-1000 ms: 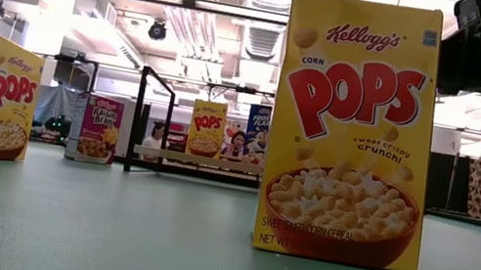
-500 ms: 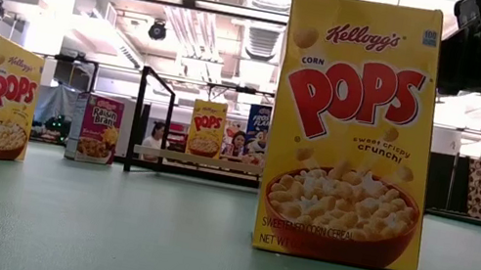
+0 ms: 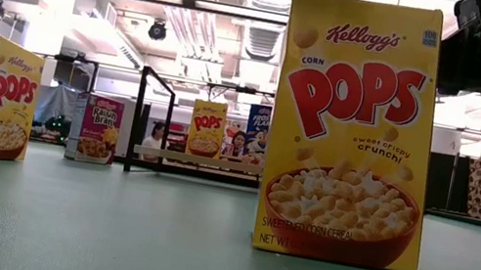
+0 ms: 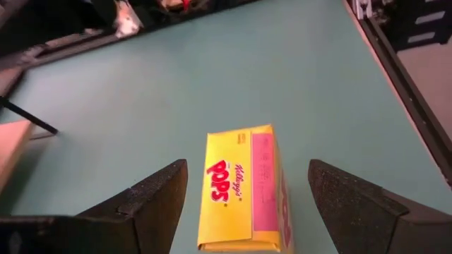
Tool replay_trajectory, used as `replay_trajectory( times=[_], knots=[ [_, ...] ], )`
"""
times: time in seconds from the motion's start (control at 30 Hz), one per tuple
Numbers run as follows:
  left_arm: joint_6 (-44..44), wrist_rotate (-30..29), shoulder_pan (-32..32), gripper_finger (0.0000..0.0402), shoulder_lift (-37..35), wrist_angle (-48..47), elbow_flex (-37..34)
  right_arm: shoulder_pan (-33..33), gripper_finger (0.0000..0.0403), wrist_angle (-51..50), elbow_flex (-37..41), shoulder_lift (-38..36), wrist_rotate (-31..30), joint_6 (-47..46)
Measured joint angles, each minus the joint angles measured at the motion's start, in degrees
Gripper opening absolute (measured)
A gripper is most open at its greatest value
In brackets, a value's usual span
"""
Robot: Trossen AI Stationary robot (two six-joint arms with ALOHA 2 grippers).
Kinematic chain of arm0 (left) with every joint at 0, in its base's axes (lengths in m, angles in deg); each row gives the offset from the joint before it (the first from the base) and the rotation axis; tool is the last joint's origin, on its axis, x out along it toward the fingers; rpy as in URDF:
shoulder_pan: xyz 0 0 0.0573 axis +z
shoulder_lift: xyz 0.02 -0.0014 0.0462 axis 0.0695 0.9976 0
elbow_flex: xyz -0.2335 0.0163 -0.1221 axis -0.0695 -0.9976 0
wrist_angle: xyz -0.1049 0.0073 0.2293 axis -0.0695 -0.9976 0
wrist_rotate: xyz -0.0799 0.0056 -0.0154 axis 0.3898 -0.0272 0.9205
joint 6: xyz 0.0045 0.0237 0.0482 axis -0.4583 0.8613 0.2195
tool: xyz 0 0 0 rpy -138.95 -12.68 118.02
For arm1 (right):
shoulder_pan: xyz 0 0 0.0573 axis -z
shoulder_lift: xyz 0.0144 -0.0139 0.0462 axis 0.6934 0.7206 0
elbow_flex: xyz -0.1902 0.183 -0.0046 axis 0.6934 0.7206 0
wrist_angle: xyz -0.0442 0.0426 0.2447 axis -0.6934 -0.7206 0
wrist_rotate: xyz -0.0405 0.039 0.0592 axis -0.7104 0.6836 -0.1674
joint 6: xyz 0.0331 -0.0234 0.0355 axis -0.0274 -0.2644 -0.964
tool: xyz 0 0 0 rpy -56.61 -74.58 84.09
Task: Stack cereal on shelf
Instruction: Put the right yellow cereal box on the shelf aligned with the other yellow cereal box
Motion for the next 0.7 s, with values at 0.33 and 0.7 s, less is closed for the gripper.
replay_trajectory(
  times=[0.33, 0.7],
  knots=[
    [-0.45, 7.34, 3.47, 0.0277, 0.48, -0.29, 0.00, 0.01, 0.0327, 0.02, 0.00, 0.00, 0.00, 0.01],
    [-1.55, 16.12, 5.86, 0.0277, 0.57, -3.23, 0.00, 0.02, 0.0327, 0.00, 0.00, 0.00, 0.00, 0.02]
  ],
)
